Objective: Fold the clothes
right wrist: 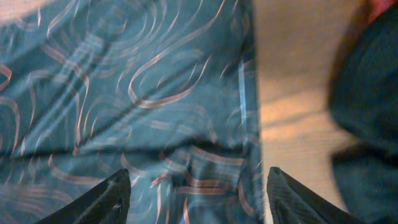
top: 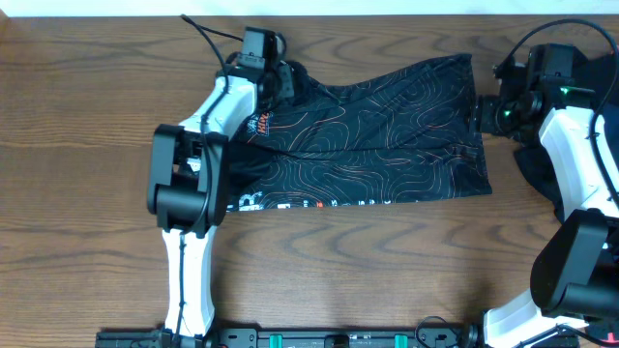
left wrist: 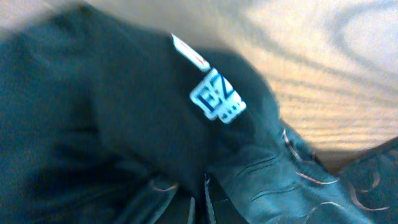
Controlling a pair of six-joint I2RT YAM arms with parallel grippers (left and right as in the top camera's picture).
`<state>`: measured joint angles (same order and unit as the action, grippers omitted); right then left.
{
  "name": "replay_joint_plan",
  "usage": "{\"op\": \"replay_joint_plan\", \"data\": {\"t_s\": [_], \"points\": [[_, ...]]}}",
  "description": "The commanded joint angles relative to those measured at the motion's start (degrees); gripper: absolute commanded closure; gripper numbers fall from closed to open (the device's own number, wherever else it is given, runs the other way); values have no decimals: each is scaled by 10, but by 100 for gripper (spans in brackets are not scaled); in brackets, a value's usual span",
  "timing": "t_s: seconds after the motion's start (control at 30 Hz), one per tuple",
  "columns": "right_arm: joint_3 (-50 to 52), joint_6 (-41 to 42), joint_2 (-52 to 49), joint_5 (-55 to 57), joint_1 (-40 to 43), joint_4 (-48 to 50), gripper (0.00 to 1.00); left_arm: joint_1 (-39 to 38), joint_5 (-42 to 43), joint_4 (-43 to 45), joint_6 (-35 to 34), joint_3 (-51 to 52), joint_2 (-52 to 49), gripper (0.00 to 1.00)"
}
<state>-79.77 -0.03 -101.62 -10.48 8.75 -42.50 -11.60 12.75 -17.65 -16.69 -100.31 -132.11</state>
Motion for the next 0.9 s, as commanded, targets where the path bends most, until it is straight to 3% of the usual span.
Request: {"op": "replay_joint_plan", "data": {"t_s": [0.0, 0.43, 0.6, 0.87], "points": [[-3, 17, -5, 26, -9, 34, 31, 26, -1, 0, 0, -5, 73, 94], [-10, 92, -134, 25, -9, 313, 29, 48, 7, -35, 0, -5, 106, 93], [-94, 89, -222, 25, -9, 290, 21, 49, 7, -44, 0, -5, 106, 93], [-252, 86, -344, 25, -21, 265, 20, 49, 7, -60, 1, -5, 106, 93]]}}
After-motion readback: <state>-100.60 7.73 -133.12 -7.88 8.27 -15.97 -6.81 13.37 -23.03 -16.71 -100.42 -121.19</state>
